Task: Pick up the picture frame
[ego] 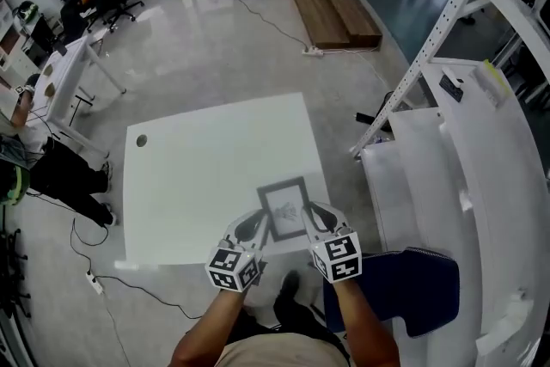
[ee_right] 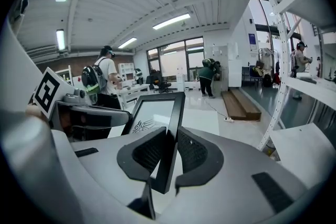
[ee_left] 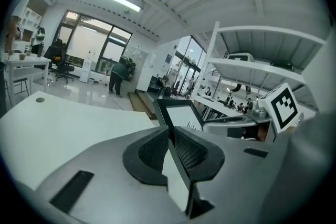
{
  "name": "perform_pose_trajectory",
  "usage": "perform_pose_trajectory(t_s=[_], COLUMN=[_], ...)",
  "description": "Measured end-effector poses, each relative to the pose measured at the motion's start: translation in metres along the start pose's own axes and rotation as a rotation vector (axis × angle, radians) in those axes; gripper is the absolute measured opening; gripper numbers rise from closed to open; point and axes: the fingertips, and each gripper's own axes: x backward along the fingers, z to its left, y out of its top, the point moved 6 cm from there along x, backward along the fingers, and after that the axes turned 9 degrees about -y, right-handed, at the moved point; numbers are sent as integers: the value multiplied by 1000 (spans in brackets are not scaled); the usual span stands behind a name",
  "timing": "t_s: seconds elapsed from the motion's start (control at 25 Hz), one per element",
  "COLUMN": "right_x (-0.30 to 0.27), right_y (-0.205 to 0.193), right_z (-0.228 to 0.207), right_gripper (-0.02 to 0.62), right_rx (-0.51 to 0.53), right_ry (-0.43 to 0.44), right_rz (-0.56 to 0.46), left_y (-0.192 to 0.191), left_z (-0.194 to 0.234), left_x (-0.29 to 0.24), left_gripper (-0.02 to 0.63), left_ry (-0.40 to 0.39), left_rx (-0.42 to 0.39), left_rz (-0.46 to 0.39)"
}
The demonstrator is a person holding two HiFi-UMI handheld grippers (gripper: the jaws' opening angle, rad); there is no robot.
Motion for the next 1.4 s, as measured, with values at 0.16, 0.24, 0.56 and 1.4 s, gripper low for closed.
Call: perform_pose_trajectory(t_s=[0.16, 0.24, 0.56, 1.4], right_x=[19, 29, 68, 150], right_y=[31, 45, 94, 169], right_z=[24, 34, 68, 188], right_gripper=[77, 77, 77, 77], right_rx=[12, 20, 76, 181], right_ry=[-15, -25, -72, -129], right_rz=[-62, -91, -208, -430], left_y=[31, 46, 90, 157], left_z=[-4, -7, -20, -37], left_x=[30, 43, 87, 234], left_gripper=[44, 44, 44, 44], left_ry=[-19, -31, -81, -168], left_rx=[-41, -69, -154, -363], left_rz=[-55, -78, -160, -338])
